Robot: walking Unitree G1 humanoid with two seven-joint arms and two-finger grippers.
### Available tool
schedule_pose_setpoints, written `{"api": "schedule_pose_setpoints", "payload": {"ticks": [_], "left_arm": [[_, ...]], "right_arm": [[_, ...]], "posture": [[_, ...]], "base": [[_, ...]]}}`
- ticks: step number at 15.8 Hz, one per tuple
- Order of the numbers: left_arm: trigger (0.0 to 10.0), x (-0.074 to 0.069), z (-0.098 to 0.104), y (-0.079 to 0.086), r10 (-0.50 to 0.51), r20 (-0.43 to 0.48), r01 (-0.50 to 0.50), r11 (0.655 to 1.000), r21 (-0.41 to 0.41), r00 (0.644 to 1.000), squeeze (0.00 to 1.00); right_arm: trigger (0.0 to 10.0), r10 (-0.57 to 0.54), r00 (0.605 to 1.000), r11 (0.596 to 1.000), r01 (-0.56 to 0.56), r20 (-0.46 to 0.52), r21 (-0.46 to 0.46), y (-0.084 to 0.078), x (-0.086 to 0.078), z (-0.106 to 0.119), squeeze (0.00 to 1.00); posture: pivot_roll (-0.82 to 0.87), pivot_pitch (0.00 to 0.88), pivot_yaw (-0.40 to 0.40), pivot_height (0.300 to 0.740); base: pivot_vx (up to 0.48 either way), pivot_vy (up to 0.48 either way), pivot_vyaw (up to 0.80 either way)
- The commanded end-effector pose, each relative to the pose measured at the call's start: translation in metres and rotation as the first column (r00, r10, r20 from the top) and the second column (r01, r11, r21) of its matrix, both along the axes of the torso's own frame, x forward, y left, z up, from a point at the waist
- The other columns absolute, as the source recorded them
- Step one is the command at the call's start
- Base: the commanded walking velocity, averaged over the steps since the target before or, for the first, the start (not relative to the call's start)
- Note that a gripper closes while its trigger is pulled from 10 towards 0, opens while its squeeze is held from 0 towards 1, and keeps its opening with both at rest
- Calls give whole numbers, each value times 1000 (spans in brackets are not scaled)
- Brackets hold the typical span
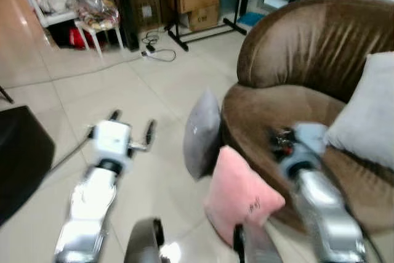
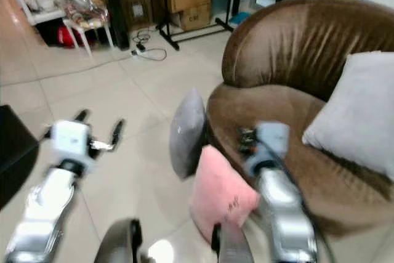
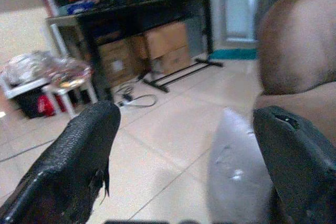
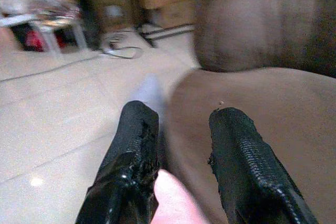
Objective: Move the pillow to the sofa from floor
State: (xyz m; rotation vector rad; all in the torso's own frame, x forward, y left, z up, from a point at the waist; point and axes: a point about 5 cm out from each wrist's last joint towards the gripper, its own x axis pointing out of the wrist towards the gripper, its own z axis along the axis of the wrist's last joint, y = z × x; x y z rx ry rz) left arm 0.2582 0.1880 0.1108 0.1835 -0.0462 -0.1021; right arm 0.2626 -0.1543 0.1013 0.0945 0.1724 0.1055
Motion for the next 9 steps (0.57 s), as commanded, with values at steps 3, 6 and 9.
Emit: {"api": "schedule_pose_setpoints", "payload": {"ticks": [3, 6, 9], "left_arm": [[10000, 3, 2, -9, -25, 15, 25, 1000, -6, 1000, 0], [10000, 2, 1, -8, -25, 14, 25, 1000, 2, 1000, 0], [10000, 2, 1, -9, -35, 12, 35, 999, 8, 999, 0]], "right_arm": [[10000, -20, 1000, 1000, 20, -16, -14, -10, -1, -2, 0], [10000, -18, 1000, 1000, 17, -18, -7, -9, 0, -3, 0], [10000, -16, 1000, 1000, 16, -20, -6, -10, 0, -3, 0]], "posture": [[-111, 0, 9, 587], [-106, 0, 5, 552], [-108, 0, 8, 522]], "base": [[0, 0, 0], [0, 0, 0], [0, 0, 0]]}}
